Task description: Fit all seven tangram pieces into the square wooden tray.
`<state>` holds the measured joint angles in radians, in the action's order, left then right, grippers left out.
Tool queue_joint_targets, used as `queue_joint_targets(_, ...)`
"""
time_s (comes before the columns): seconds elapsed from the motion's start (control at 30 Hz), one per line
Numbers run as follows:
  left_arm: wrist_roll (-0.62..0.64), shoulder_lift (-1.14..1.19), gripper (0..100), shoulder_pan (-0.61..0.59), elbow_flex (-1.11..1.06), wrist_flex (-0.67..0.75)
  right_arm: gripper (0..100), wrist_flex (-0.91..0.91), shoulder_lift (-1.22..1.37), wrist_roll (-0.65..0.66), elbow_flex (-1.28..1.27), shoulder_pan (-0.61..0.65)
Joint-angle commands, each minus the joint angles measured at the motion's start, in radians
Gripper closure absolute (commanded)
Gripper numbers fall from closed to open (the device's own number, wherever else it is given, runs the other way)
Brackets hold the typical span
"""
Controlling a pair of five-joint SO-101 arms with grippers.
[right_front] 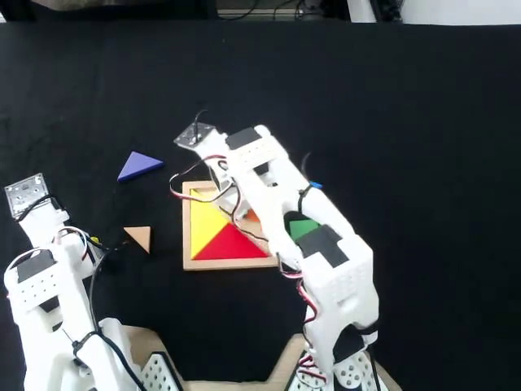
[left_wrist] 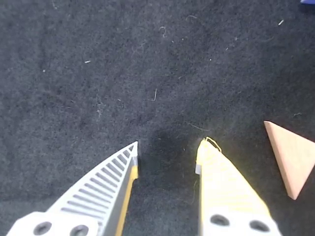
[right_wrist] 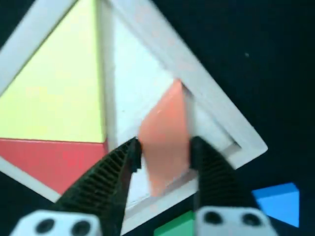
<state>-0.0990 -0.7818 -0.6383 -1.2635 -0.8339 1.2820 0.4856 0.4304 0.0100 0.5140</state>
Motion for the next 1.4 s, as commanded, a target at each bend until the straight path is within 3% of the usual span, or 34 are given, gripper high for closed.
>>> queue_joint_targets(0.0,0.006,-0.006,81,0.002,0.008,0.014,98.2,-0.002,0.001,0.021,0.015,0.009)
queue_joint_targets(0.17,0.038,-0.014,81,0.008,0.022,0.006,98.8,0.080,-0.042,0.017,0.101,-0.061)
queue_joint_targets(0.37,0.305,-0.014,81,0.059,0.280,-0.137,98.8,0.278,-0.271,0.017,0.255,-0.129)
queue_joint_targets(0.5,0.523,-0.005,81,0.320,0.487,-0.230,98.8,0.324,-0.417,0.017,0.255,-0.160)
queue_joint_targets(0.67,0.773,-0.005,80,0.653,0.677,-0.229,98.8,0.330,-0.568,0.008,0.179,-0.161)
queue_joint_targets(0.8,0.760,-0.005,78,0.820,0.780,-0.236,98.8,0.328,-0.704,-0.023,0.137,-0.161)
queue_joint_targets(0.9,0.756,-0.015,73,0.855,0.814,-0.247,98.8,0.319,-0.788,-0.025,0.108,-0.160)
queue_joint_targets(1.13,0.760,-0.015,72,0.872,0.828,-0.250,98.8,0.109,-0.981,-0.060,-0.148,-0.055)
queue_joint_targets(1.37,0.760,-0.015,72,0.872,0.786,-0.244,98.8,-0.055,-1.069,-0.060,-0.358,-0.048)
